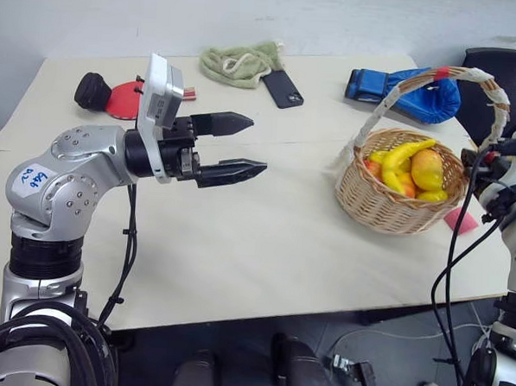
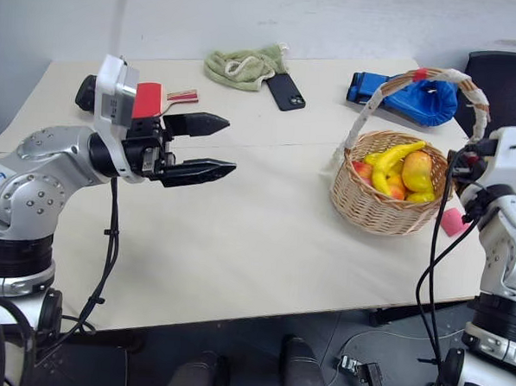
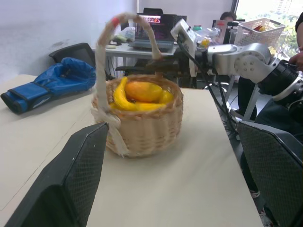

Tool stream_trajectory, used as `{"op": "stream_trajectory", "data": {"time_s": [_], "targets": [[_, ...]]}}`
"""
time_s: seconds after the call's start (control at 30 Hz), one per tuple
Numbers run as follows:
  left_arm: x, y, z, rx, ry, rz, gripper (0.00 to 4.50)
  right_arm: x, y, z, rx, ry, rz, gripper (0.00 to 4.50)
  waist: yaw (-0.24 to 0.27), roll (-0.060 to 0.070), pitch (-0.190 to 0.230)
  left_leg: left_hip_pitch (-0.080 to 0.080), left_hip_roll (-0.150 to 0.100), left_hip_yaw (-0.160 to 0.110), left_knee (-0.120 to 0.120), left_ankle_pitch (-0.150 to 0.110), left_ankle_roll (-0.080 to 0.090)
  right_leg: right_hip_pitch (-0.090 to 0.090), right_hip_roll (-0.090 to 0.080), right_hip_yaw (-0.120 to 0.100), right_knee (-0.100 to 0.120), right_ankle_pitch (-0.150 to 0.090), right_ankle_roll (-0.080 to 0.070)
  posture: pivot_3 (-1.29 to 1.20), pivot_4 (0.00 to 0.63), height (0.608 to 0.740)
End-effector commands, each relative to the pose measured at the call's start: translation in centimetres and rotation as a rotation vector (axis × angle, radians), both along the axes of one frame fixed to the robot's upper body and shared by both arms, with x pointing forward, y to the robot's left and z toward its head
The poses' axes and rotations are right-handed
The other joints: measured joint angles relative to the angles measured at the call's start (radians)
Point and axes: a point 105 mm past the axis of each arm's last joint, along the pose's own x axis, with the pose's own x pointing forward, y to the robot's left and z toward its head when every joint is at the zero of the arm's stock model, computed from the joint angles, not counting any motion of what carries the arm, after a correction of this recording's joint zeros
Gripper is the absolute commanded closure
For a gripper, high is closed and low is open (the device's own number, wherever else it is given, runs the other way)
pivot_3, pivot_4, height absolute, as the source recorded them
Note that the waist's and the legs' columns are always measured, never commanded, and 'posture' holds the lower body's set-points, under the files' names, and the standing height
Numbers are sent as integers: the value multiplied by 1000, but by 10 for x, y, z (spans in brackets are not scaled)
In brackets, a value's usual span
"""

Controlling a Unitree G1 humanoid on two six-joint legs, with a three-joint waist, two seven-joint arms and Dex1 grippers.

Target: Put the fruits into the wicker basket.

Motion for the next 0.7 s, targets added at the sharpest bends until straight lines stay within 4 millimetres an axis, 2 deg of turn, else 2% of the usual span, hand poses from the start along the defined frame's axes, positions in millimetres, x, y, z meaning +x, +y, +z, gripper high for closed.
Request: {"op": "stream_trajectory", "data": {"time_s": [0.03, 0.2, 0.3, 0.37, 0.43, 0.53, 0.6, 0.7], "targets": [[-3, -1, 8, -8, -44, -14, 0, -17, 1, 22, -31, -67, 25, 1877, 3, 0, 0, 0, 0, 0, 0, 0, 0, 0, 0, 0, 0, 0, 0, 0, 150, 740], [-4, 3, 8, -6, -28, -23, 0, -58, 4, 30, -93, 2, 112, 125, 13, 0, 0, -2, 0, -1, 0, 0, -1, 0, 0, 0, 2, 0, 1, 0, 150, 740], [-3, 6, 6, 3, -21, -25, 0, -84, 2, 30, -110, 81, 168, 55, 24, 0, 0, -3, 0, 0, 1, -1, 1, 1, 0, 0, -2, 1, 2, 0, 150, 740], [-3, 10, 3, 23, -15, -22, 0, -115, -1, 30, -100, 167, 250, 55, 29, 0, 0, -2, -1, 0, 1, -2, 4, 2, 0, 0, -6, 2, 3, 0, 150, 740], [-2, 15, 1, 36, -7, -16, 0, -143, -16, 34, -42, 212, 261, 55, 33, 0, 0, 0, 0, -1, 0, -3, 4, 4, 1, -1, -8, 2, 3, 0, 150, 740], [2, 24, -2, 59, -3, 5, 0, -172, -41, 40, 31, 221, 228, 55, 32, 0, 0, 2, 0, -2, 1, -4, 6, 10, 1, -2, -13, 2, 3, 0, 150, 740], [4, 28, -3, 69, -2, 17, 0, -182, -45, 44, 56, 217, 236, 55, 29, -1, 0, 3, 0, -2, 1, -5, 8, 15, 1, -2, -17, 1, 3, 0, 150, 740], [6, 29, -5, 66, 13, 25, 0, -182, -34, 42, 66, 219, 298, 55, 24, -1, 0, 2, 0, -1, 1, -6, 8, 16, 1, 0, -20, 0, 0, 0, 150, 740]]}}
